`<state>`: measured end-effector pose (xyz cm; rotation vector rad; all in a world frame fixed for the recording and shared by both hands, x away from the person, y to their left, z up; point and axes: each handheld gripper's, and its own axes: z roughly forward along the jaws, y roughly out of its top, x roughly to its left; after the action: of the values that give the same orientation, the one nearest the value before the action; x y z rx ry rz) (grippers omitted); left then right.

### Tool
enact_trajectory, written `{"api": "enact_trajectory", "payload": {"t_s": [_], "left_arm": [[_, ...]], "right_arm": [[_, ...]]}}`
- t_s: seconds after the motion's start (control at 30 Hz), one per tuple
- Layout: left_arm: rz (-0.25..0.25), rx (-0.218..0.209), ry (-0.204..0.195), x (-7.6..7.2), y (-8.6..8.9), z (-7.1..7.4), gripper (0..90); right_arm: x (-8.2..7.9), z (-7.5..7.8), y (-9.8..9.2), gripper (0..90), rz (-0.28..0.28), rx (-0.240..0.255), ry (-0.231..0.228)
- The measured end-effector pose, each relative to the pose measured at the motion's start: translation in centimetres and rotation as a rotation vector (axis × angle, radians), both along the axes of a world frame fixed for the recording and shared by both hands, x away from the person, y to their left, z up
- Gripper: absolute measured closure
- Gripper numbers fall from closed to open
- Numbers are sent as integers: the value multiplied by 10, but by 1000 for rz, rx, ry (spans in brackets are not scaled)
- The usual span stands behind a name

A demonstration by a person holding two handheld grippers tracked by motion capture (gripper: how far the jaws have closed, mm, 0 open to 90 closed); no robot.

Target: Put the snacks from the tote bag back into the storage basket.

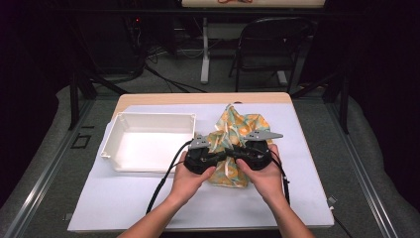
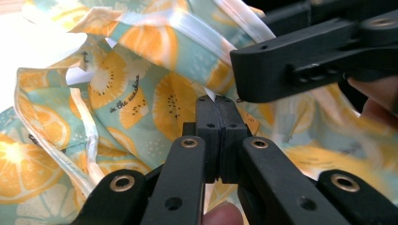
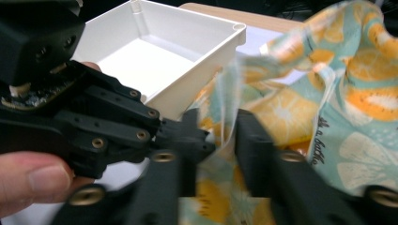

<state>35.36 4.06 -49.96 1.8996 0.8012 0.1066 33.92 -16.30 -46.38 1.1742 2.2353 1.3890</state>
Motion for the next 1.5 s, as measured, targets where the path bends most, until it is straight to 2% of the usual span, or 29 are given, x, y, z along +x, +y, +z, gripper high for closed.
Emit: {"api": "enact_trajectory", "payload": {"t_s": [0.07,0.2,0.33,0.4,0.47,0.5,0.53,0.6,0.67,0.73,0.77,0.8,0.83,0.87,0.9,0.97,1.03,1.1,1.17,1.2,1.27,1.3,1.37,1.4,1.5], "left_arm": [[-2,5,-2,-1,0,0,897],[21,12,-23,-2,7,0,898],[69,3,-15,1,20,0,899],[99,16,-2,3,28,-2,899],[130,23,7,4,34,-3,899],[146,31,9,5,38,-4,899],[162,37,11,5,41,-4,899],[193,35,14,6,48,-5,899],[219,34,22,8,56,-5,899],[224,26,31,9,60,-5,899],[226,26,28,9,61,-5,898],[221,21,31,9,62,-5,898],[216,16,30,9,62,-4,898],[209,5,29,8,62,-4,897],[203,-5,29,7,62,-3,894],[188,-12,26,5,60,-2,891],[177,-16,21,4,58,-1,886],[172,-16,21,4,55,-2,884],[159,-11,19,3,52,-2,884],[160,-15,16,3,51,-2,883],[152,-14,10,2,48,-1,884],[148,-13,5,1,48,-1,884],[145,-16,-3,2,47,0,885],[145,-17,-4,2,48,0,886],[147,-13,0,3,49,-1,893]], "right_arm": [[-1,-3,-5,894,-15,20,-4],[-7,0,-27,900,-87,49,-70],[-15,5,-66,900,-213,109,-133],[-18,3,-87,900,-279,107,-145],[-18,-3,-105,900,-333,88,-134],[-19,-10,-122,900,-388,83,-111],[-19,-10,-122,900,-388,83,-111],[-20,-19,-136,900,-433,83,-90],[-21,-27,-147,900,-495,70,-51],[-22,-34,-155,894,-531,54,7],[-22,-38,-160,850,-554,55,28],[-23,-41,-163,752,-593,67,25],[-26,-39,-167,659,-622,67,10],[-27,-37,-168,598,-635,90,-20],[-30,-30,-170,534,-632,108,-58],[-35,-16,-168,498,-630,138,-141],[-38,-4,-157,494,-560,178,-187],[-34,4,-137,482,-424,192,-186],[-27,6,-110,432,-301,191,-154],[-23,6,-92,384,-262,163,-141],[-15,4,-69,311,-214,122,-108],[-11,2,-59,307,-209,103,-96],[-3,-4,-45,334,-221,49,-76],[0,-8,-41,377,-231,24,-64],[4,-20,-41,665,-251,-50,-56]]}}
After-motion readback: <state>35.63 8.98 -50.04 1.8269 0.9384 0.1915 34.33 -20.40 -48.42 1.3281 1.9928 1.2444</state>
